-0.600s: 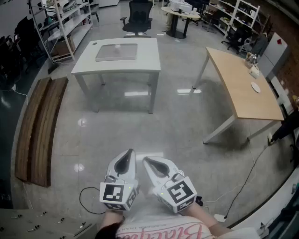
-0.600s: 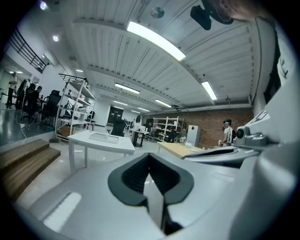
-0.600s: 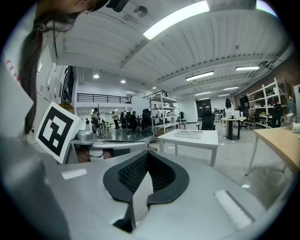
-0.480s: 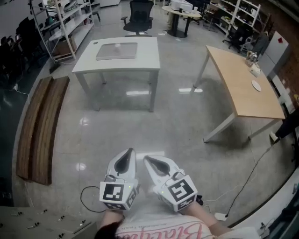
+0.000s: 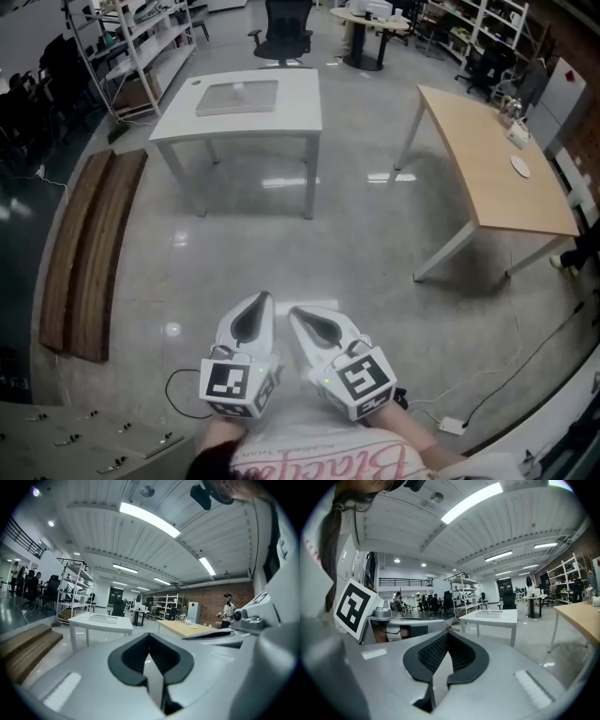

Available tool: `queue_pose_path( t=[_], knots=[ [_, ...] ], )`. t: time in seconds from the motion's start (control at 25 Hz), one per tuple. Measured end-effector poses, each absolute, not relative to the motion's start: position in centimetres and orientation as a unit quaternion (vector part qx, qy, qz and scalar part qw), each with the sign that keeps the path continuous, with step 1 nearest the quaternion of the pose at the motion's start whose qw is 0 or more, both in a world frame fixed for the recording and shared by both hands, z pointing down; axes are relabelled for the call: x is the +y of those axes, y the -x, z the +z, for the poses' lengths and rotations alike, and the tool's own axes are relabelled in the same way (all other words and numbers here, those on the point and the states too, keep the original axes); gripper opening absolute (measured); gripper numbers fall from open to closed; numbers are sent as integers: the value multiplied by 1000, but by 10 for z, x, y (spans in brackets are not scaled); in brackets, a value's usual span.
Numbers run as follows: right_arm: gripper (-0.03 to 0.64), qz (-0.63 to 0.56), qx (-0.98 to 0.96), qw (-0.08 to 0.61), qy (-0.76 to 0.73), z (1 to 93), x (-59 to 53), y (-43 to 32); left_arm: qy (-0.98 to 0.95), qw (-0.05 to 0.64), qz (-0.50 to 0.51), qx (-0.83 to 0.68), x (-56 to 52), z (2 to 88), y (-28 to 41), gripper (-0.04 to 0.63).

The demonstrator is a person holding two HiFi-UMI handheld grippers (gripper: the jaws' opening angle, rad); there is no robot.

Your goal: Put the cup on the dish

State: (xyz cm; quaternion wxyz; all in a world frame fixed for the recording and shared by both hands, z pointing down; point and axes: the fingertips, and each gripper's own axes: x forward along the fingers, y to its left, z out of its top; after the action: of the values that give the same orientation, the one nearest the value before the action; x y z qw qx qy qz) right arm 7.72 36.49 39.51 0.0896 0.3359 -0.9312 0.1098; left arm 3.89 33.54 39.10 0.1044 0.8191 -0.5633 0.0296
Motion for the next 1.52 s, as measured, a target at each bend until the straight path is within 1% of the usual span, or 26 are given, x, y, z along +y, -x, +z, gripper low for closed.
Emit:
queue_pose_path(
  t=[0.2,0.4,0.64,1.52],
  knots=[
    [2,91,-936,90,-329,392,352,-71,-823,95,34,-559,321,388,-37,0],
    [2,96,-932,97,-335,398,334,-73,-825,100,32,-555,300,390,-37,0],
    [2,99,-927,99,-347,400,291,-69,-827,101,28,-552,257,392,-30,0],
    [2,83,-930,126,-335,386,92,19,-818,105,4,-565,55,383,58,0]
  ],
)
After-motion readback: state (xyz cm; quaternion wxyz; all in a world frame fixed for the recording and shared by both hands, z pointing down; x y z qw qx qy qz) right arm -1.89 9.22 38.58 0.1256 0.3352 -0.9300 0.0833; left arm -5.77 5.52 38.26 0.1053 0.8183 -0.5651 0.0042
